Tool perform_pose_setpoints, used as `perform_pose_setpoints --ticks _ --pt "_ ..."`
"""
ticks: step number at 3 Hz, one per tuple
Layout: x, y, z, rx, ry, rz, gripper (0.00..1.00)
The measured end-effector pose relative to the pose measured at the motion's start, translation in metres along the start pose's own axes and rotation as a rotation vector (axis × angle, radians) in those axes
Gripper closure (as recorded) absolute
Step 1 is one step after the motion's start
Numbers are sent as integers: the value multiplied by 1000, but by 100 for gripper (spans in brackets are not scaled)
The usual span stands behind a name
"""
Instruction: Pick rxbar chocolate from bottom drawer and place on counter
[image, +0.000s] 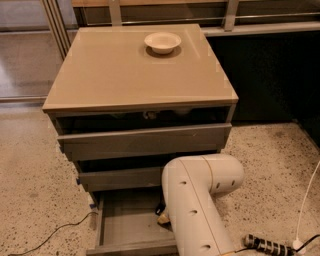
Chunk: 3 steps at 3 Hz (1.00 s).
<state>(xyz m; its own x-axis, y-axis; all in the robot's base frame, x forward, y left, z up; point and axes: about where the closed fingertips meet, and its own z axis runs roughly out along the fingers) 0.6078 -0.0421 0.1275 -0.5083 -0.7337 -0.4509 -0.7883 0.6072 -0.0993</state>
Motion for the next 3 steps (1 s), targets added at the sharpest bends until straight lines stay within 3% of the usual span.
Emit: perform_pose_setpoints --ticks 3 --pt "15 -6 11 -9 113 -11 20"
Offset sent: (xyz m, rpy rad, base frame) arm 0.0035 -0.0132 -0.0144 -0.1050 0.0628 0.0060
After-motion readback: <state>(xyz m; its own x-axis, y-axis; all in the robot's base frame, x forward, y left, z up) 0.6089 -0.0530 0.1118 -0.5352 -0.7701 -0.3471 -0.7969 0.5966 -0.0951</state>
